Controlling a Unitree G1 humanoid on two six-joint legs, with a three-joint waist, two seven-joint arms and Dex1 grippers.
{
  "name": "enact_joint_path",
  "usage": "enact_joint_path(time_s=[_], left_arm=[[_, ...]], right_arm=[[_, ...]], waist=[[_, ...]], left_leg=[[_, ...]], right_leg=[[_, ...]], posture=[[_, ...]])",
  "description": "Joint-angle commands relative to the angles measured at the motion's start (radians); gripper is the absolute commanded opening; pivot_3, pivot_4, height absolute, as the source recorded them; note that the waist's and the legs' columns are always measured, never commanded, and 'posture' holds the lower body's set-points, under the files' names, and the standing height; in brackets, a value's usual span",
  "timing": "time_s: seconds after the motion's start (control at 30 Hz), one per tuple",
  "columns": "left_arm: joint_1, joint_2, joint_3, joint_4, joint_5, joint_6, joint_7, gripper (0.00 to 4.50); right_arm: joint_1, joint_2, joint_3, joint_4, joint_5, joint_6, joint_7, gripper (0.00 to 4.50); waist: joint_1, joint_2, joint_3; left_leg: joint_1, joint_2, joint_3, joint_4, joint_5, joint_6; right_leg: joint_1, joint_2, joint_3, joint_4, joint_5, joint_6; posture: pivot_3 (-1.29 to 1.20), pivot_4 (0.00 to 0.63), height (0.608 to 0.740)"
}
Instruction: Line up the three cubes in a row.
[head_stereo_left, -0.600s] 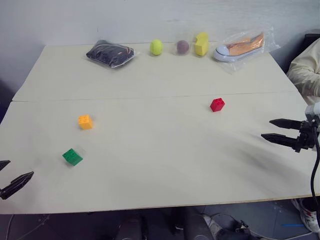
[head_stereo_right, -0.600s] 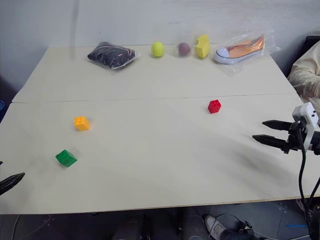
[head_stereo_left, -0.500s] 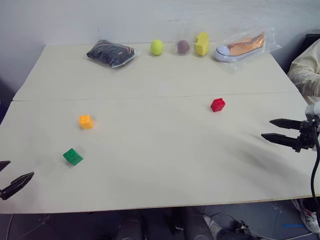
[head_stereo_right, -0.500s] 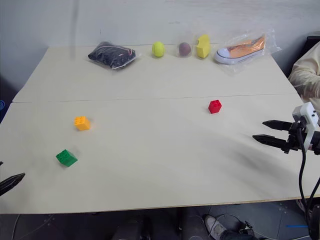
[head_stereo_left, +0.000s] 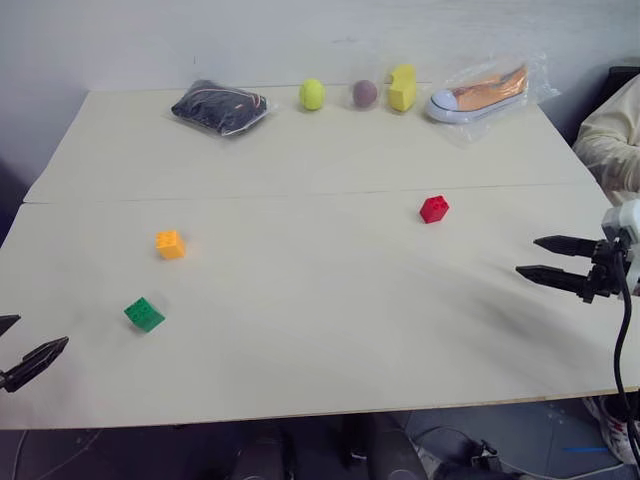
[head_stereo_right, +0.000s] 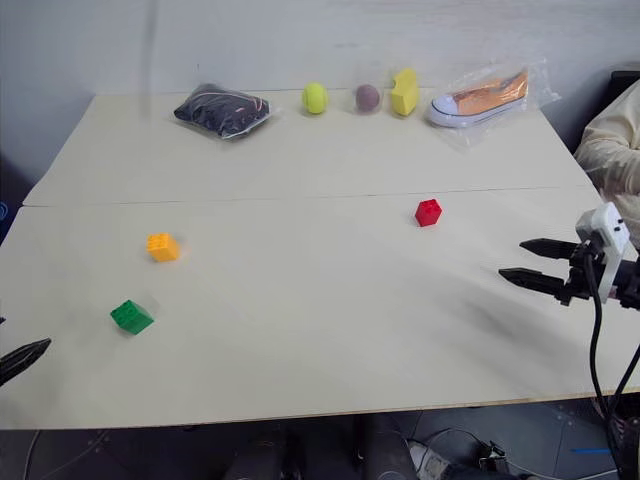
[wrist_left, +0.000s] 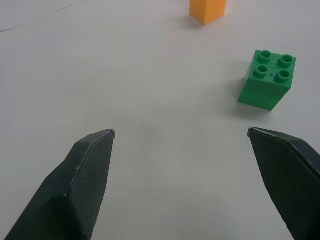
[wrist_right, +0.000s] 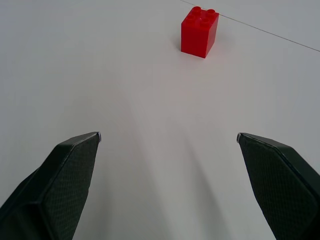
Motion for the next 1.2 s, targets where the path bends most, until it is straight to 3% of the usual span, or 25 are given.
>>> enact_joint_path(time_s=[0.03,0.3,0.5,0.77,0.9,1.03,1.2], left_arm=[[-0.004,0.017,0.019,0.013,0.007,-0.015,0.004,4.49],[-0.067,0.044,0.002,0.009,-0.028,0.042,-0.004,4.49],[-0.212,0.121,-0.132,-0.247,-0.228,0.239,-0.044,4.49],[-0.540,0.220,-0.401,-0.413,-0.442,0.398,-0.036,4.49],[-0.706,0.224,-0.531,-0.441,-0.470,0.415,-0.037,4.49],[-0.778,0.213,-0.575,-0.442,-0.483,0.428,-0.022,4.49],[-0.762,0.206,-0.566,-0.442,-0.463,0.416,-0.007,4.49]], right_arm=[[0.012,-0.006,-0.039,-0.052,0.025,0.013,-0.017,4.50],[0.014,0.010,-0.042,-0.138,0.045,0.056,-0.078,4.50],[-0.084,0.139,0.020,-0.283,0.024,0.149,-0.280,4.50],[-0.271,0.356,0.088,-0.145,-0.097,0.104,-0.593,4.50],[-0.350,0.448,0.094,-0.022,-0.141,0.078,-0.710,4.50],[-0.368,0.479,0.098,0.040,-0.164,0.046,-0.755,4.50],[-0.356,0.474,0.098,0.006,-0.148,0.048,-0.719,4.50]], waist=[[0.000,0.000,0.000],[0.000,0.000,0.000],[0.000,0.000,0.000],[0.000,0.001,0.001],[-0.005,0.001,0.001],[-0.003,0.001,0.001],[-0.003,0.001,0.001]], left_leg=[[0.000,0.000,0.000,0.000,0.000,0.000],[0.000,0.000,0.000,0.000,0.000,0.000],[0.000,0.000,0.000,0.001,0.000,0.000],[-0.002,0.000,0.001,0.000,0.002,-0.001],[-0.003,-0.001,0.002,0.005,0.003,-0.001],[-0.003,0.000,0.001,0.005,0.003,-0.001],[-0.003,0.000,0.001,0.005,0.004,0.000]], right_leg=[[0.000,0.000,0.000,0.000,0.000,0.000],[0.000,0.000,0.000,0.001,0.000,0.000],[0.000,0.000,0.001,0.002,0.000,0.000],[-0.001,0.003,0.001,0.006,0.000,0.000],[-0.001,0.003,0.002,0.008,0.000,0.001],[-0.001,0.005,0.002,0.009,0.000,0.001],[-0.001,0.004,0.002,0.009,0.000,0.001]], posture=[[0.00,0.150,0.740],[0.00,0.150,0.740],[0.00,0.150,0.740],[0.00,0.150,0.740],[0.00,0.150,0.740],[0.00,0.150,0.740],[0.00,0.150,0.740]])
